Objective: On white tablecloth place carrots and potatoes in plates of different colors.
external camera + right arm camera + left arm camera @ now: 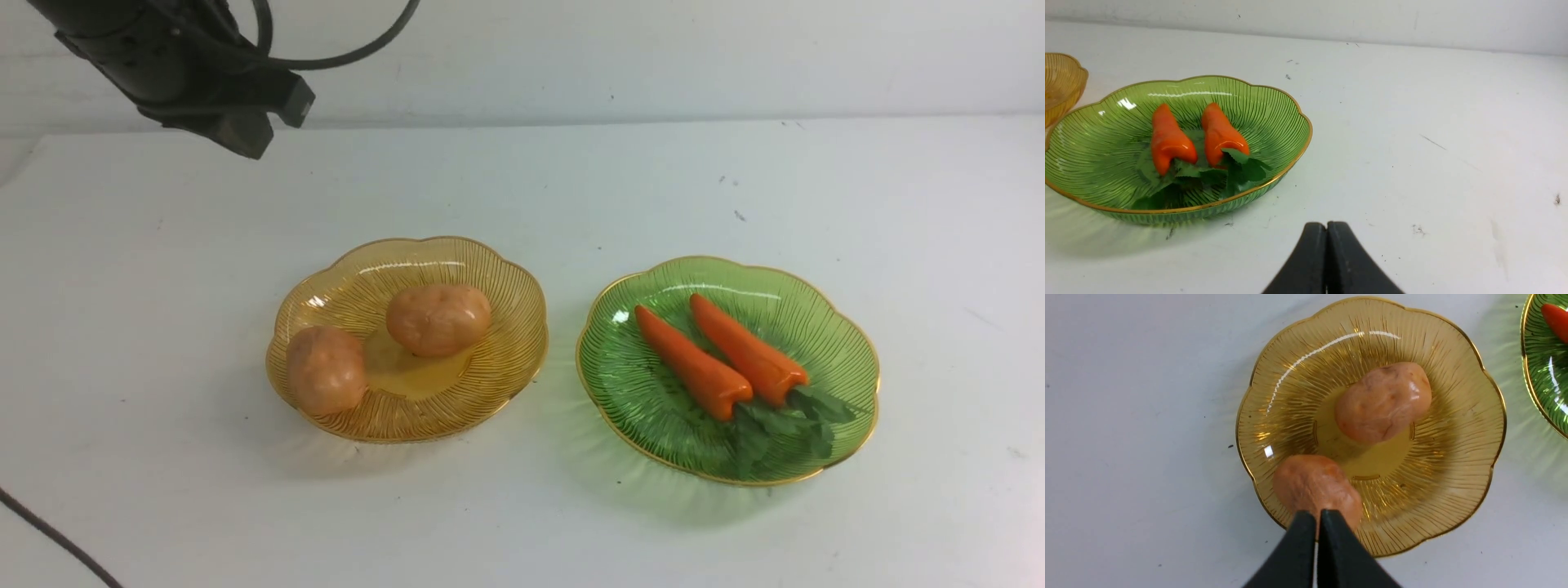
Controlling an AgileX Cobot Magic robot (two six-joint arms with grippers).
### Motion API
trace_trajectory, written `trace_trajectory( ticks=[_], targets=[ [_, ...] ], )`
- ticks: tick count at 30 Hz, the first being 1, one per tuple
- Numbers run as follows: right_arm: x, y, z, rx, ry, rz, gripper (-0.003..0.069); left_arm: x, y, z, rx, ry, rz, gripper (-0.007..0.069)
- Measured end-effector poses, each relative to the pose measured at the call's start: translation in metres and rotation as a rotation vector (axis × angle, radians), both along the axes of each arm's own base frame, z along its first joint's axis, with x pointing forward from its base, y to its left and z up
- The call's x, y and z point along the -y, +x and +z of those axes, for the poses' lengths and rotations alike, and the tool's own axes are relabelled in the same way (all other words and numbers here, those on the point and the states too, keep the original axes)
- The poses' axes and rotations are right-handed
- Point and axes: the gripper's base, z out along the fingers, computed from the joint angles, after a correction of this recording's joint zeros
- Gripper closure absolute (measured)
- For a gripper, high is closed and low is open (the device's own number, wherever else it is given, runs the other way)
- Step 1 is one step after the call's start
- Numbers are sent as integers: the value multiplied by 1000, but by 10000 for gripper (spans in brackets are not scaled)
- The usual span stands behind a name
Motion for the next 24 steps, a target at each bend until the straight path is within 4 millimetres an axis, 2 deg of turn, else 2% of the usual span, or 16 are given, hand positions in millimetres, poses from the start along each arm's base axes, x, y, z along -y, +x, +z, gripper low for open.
trace_trajectory(
  ticks=[3,5,7,9,13,15,20,24],
  targets=[
    [0,0,0,0,0,0,674,-7,-35,13,34,-13,9,628],
    [0,0,0,0,0,0,674,-10,-49,16,44,-20,17,628],
    [0,0,0,0,0,0,674,-16,-81,16,50,-32,32,603],
    [0,0,0,0,0,0,674,-22,-109,10,43,-41,47,620],
    [0,0,0,0,-13,3,674,-29,-151,-8,51,-64,58,625],
    [0,0,0,1,-22,5,674,-32,-171,-20,111,-96,61,625],
    [0,0,0,1,-22,5,674,-37,-201,-43,312,-183,72,625],
    [0,0,0,1,-21,5,674,-39,-216,-61,492,-288,93,625]
  ],
)
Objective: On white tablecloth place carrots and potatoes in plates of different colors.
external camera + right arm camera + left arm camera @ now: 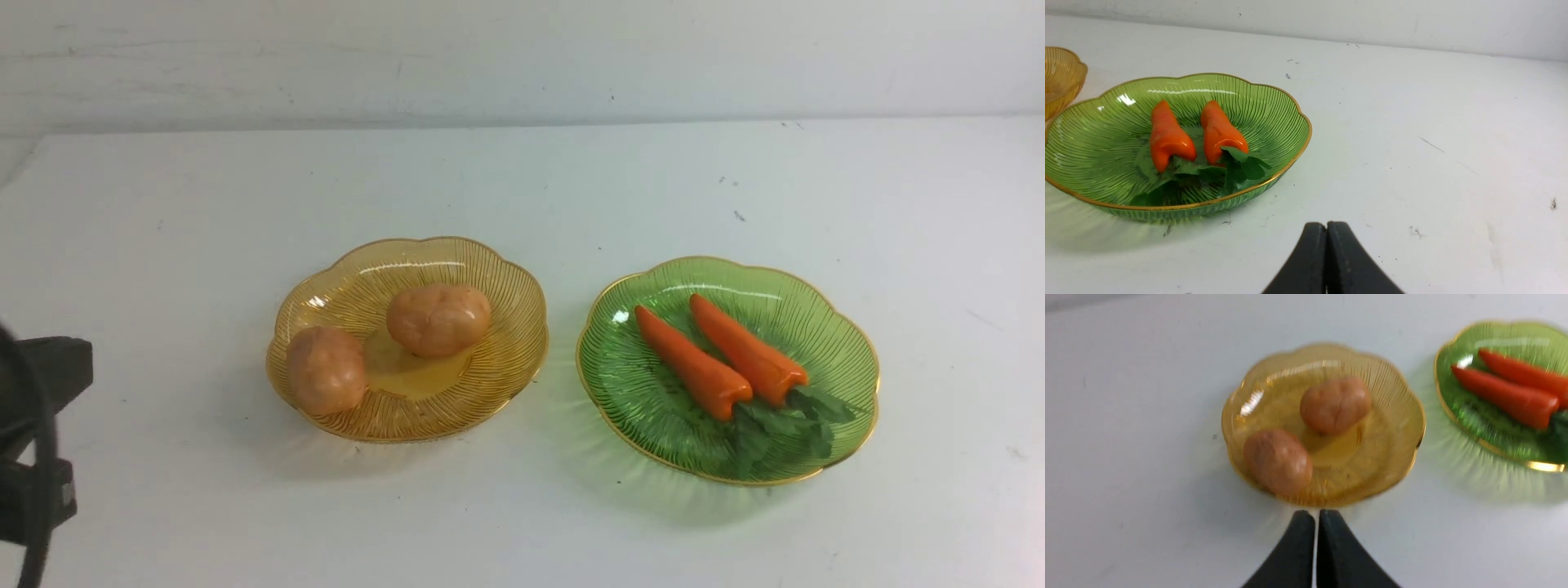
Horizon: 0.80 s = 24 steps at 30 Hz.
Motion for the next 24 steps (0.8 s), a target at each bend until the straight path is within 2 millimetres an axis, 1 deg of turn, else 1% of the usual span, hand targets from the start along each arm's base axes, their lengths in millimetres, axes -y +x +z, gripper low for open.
trace_trajectory(
  ticks=[2,4,5,8,18,19,20,23,24],
  targets=[
    [0,0,0,0,1,0,674,-1,-6,-5,63,-37,9,625],
    [0,0,0,0,2,0,674,-3,-15,-17,100,-55,16,625],
    [0,0,0,0,2,0,674,-3,-15,-17,101,-55,16,625],
    [0,0,0,0,2,0,674,-4,-22,-31,88,-57,15,625],
    [0,0,0,0,2,0,674,-5,-21,-62,-1,-15,17,625],
    [0,0,0,0,2,0,674,-6,-22,-71,-10,-11,19,625],
    [0,0,0,0,2,0,674,-6,-23,-75,-11,-8,21,625],
    [0,0,0,0,2,0,674,-11,-35,-102,37,9,38,625],
    [0,0,0,0,2,0,674,-12,-37,-103,52,7,43,625]
  ],
)
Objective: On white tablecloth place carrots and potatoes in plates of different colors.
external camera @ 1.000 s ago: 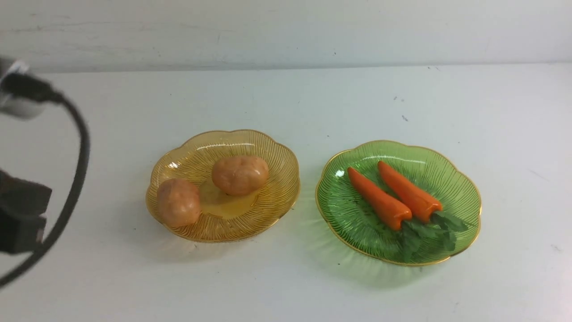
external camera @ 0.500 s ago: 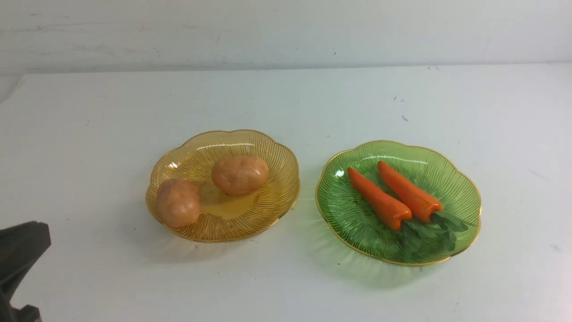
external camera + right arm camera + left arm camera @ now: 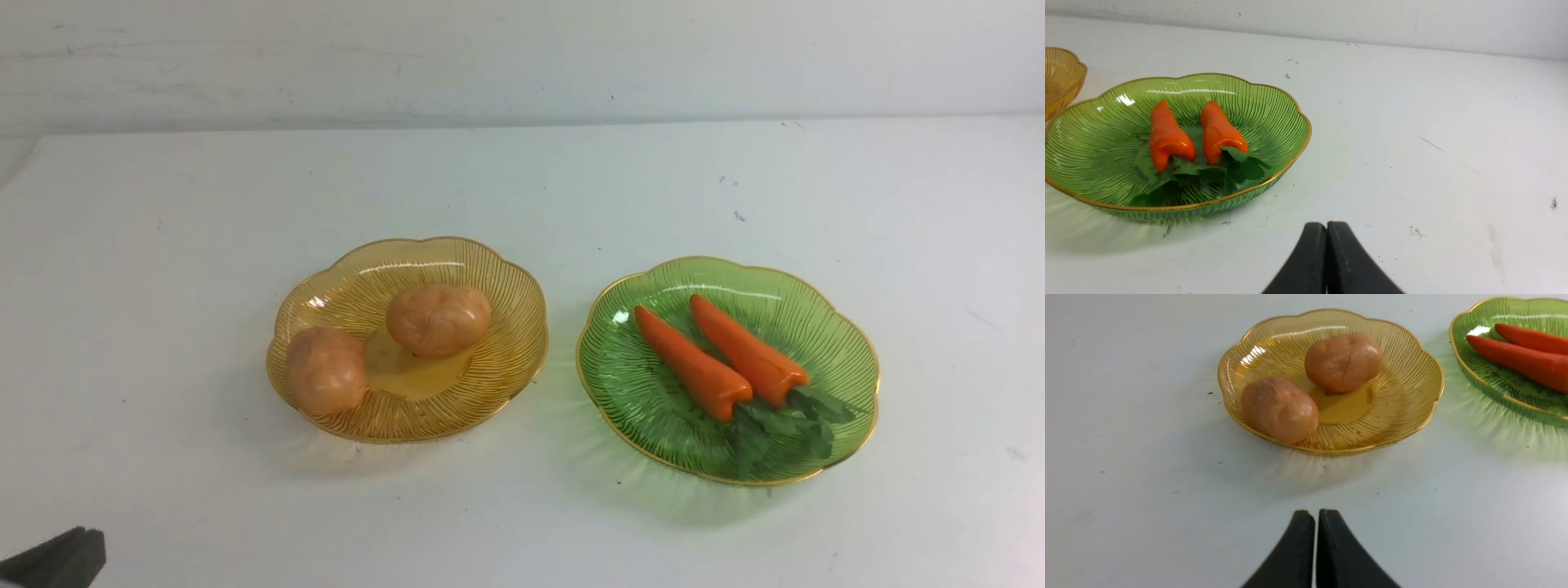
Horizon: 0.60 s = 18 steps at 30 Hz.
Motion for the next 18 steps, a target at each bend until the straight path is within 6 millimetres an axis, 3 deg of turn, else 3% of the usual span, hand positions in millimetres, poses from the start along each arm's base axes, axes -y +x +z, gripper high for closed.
trace_trajectory(
  ticks=[1,2,4,8,18],
  targets=[
    [0,0,0,0,0,0,674,-3,-8,-13,47,-10,28,625],
    [0,0,0,0,0,0,674,-3,-8,-13,47,-10,28,625],
    [0,0,0,0,0,0,674,-8,-17,-41,97,-5,84,625],
    [0,0,0,-1,0,0,674,-13,-17,-69,60,41,141,625],
    [0,0,0,-1,0,0,674,-16,-14,-78,74,14,207,625]
  ],
)
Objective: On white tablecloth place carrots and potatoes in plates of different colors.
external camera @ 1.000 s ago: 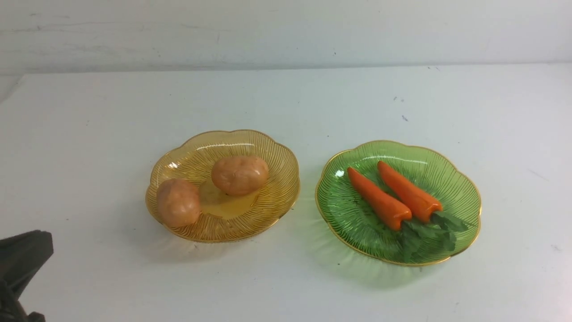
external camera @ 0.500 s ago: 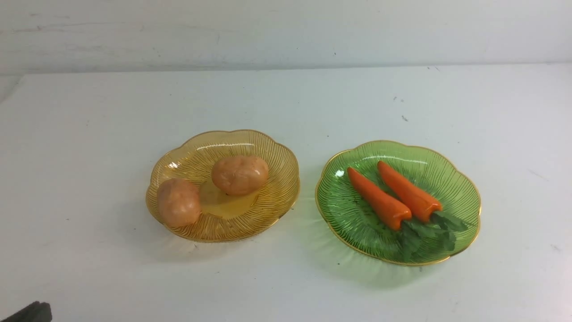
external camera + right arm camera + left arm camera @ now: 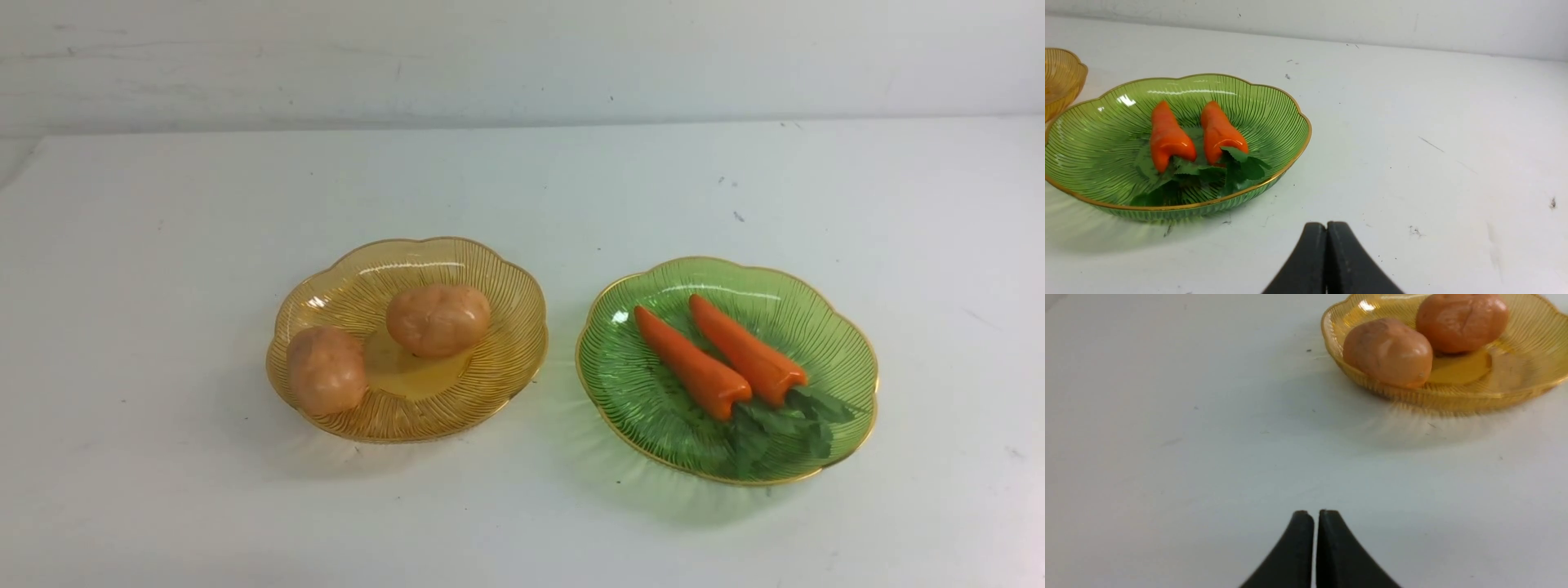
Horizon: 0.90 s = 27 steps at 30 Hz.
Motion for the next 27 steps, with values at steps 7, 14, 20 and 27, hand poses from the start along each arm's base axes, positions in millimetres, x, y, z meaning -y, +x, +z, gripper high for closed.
trace_trajectory(
  ticks=[7,14,20,27],
  targets=[
    [0,0,0,0,0,0,674,1,0,0,0,-2,-24,625],
    [0,0,0,0,0,0,674,2,0,0,0,-3,-34,625],
    [0,0,0,0,0,0,674,2,0,0,0,-3,-35,625],
    [0,0,0,0,0,0,674,2,0,0,0,-3,-35,625]
  ],
)
